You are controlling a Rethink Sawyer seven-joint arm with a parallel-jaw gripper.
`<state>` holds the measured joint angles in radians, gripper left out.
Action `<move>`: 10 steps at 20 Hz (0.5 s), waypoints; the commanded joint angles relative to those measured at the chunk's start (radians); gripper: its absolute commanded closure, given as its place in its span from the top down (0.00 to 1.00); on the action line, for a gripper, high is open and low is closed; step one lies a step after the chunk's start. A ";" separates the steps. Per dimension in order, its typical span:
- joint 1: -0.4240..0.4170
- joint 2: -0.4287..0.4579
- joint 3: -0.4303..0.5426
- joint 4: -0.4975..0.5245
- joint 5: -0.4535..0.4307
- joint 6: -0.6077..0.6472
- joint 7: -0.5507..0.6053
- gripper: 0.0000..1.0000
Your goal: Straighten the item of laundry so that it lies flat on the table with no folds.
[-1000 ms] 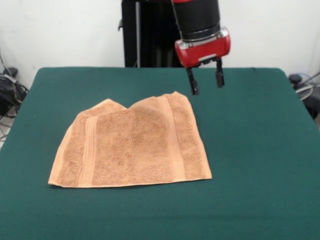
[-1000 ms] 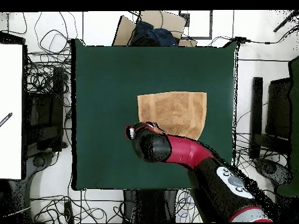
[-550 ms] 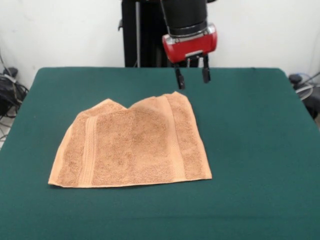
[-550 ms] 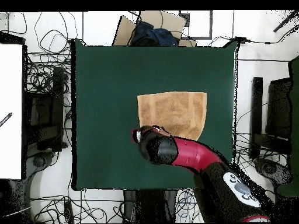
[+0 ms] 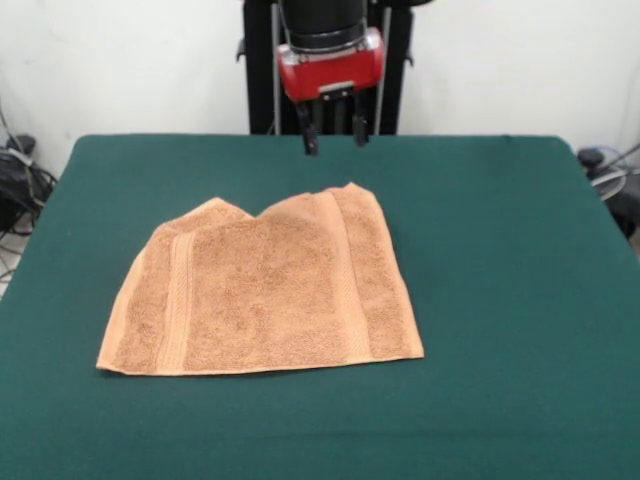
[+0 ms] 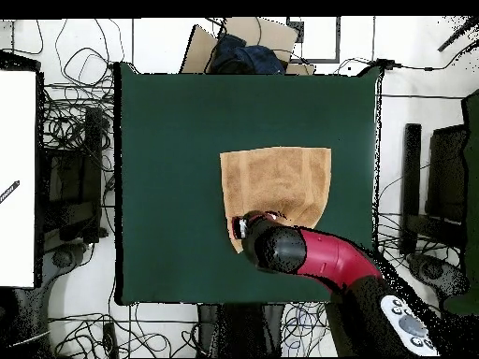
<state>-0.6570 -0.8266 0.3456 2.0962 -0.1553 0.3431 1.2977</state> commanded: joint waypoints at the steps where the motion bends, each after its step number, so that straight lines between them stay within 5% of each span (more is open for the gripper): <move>1: -0.024 -0.022 -0.061 -0.014 -0.082 0.091 0.050 1.00; 10: -0.066 -0.064 -0.076 -0.094 -0.128 0.183 -0.006 1.00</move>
<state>-0.6980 -0.8566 0.2945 2.0741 -0.2197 0.3932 1.2977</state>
